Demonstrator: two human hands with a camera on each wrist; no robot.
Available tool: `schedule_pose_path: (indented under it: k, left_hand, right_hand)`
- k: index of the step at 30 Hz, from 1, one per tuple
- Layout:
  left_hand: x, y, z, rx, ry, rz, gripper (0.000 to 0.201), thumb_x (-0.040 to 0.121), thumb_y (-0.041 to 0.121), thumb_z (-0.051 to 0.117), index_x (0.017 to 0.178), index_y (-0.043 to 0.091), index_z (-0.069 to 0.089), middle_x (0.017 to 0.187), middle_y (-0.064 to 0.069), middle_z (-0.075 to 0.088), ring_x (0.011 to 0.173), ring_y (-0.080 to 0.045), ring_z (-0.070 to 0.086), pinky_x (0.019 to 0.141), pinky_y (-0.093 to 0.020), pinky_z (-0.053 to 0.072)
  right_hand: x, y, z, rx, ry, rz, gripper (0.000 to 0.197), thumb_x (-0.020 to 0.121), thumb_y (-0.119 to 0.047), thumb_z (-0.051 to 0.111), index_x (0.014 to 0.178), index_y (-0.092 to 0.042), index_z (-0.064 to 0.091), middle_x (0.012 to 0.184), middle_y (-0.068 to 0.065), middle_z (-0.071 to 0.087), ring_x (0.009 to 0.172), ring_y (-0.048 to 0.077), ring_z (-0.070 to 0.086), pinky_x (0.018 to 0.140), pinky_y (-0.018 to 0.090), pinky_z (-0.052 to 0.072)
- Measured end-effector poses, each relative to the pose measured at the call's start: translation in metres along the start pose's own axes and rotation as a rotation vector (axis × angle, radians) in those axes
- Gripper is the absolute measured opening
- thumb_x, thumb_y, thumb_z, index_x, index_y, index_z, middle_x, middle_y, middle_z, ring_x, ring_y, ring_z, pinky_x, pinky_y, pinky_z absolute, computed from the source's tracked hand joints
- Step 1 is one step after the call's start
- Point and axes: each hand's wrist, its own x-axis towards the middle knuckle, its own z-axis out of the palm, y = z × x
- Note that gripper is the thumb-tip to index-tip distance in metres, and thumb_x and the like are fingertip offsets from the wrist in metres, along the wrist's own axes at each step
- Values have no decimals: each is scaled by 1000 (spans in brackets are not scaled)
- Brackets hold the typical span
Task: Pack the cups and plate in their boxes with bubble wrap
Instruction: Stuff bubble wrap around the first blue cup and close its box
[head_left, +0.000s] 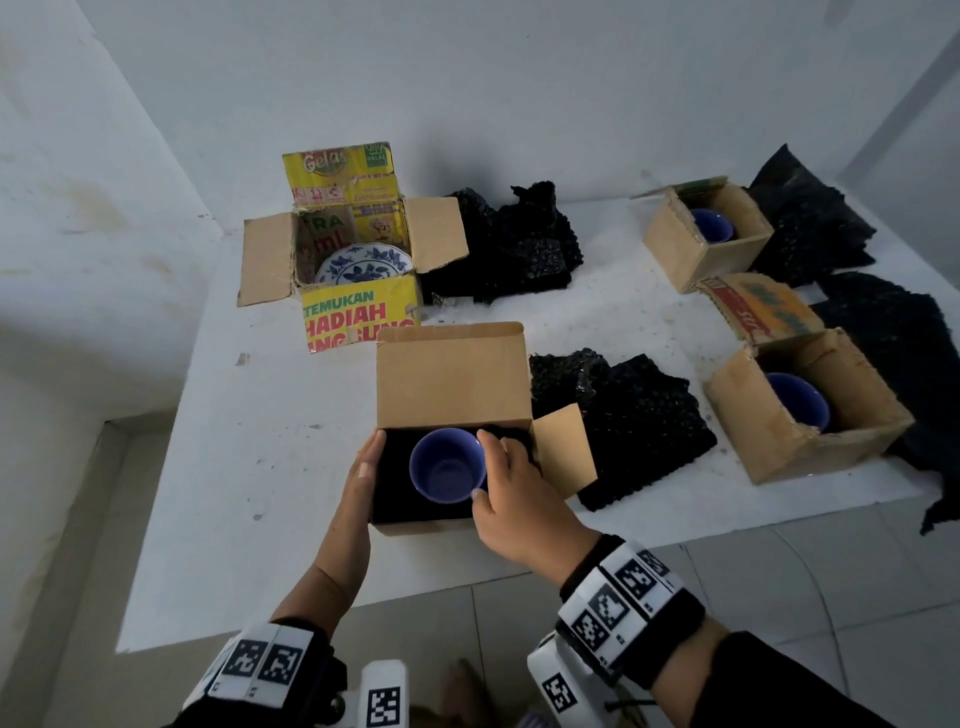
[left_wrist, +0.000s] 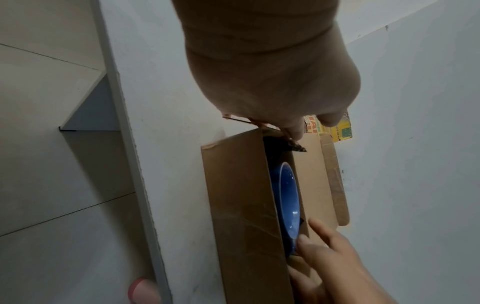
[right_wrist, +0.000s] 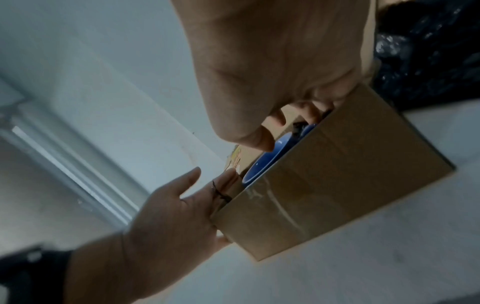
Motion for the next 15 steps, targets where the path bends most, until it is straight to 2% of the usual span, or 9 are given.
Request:
schedule_pose_path:
  k: [2, 3, 4, 6, 8, 10, 12, 15]
  left_hand:
    - [3, 5, 5, 123, 111, -17, 44, 88, 59, 24, 128, 53, 41, 141, 20, 42, 131, 2, 36, 117, -40, 20]
    - [4, 11, 8, 235, 167, -26, 44, 86, 59, 24, 124, 51, 45, 136, 18, 46, 131, -5, 38, 117, -48, 14]
    - [4, 19, 13, 358, 217, -26, 45, 86, 57, 25, 123, 46, 47, 131, 16, 48, 129, -9, 38, 116, -50, 9]
    - [6, 39, 27, 522, 269, 9, 47, 85, 53, 30, 125, 35, 47, 125, 12, 50, 128, -14, 38, 115, -49, 9]
    - [11, 61, 43, 553, 257, 105, 46, 83, 49, 40, 124, 31, 48, 124, 11, 50, 127, -18, 39, 111, -53, 22]
    - [21, 80, 62, 548, 178, 211, 41, 83, 44, 50, 121, 29, 50, 123, 12, 50, 125, -18, 42, 106, -54, 31]
    - [31, 97, 85, 507, 70, 297, 36, 87, 34, 58, 122, 28, 50, 123, 15, 47, 126, -17, 42, 107, -50, 33]
    - [49, 123, 123, 484, -64, 376, 39, 89, 21, 61, 126, 25, 50, 127, 12, 49, 126, -10, 40, 106, -34, 32]
  right_hand:
    - [-2, 2, -7, 65, -1, -30, 60, 95, -25, 46, 146, -16, 15, 141, 9, 27, 120, 25, 42, 95, 33, 41]
    - [-4, 3, -13, 100, 7, -57, 56, 94, -25, 48, 143, -17, 22, 138, 7, 31, 118, 23, 44, 94, 32, 42]
    - [-7, 4, -21, 131, 26, -92, 50, 93, -24, 50, 138, -17, 31, 134, 5, 36, 115, 21, 47, 94, 32, 43]
    - [-15, 7, -41, 175, 111, -162, 36, 90, -21, 54, 125, -18, 46, 122, 0, 47, 106, 16, 53, 88, 32, 47]
    - [-21, 14, -66, 177, 228, -209, 25, 88, -18, 55, 114, -17, 55, 110, -2, 53, 96, 13, 56, 80, 28, 48]
    - [-21, 26, -90, 151, 330, -229, 20, 87, -14, 55, 107, -17, 59, 103, -4, 56, 89, 9, 56, 75, 21, 48]
    - [-16, 44, -114, 117, 395, -200, 21, 86, -12, 57, 107, -18, 60, 100, -5, 56, 86, 5, 53, 72, 17, 45]
    - [-3, 77, -140, 54, 354, -89, 35, 85, -14, 60, 119, -22, 52, 107, -3, 52, 90, 9, 51, 70, 23, 44]
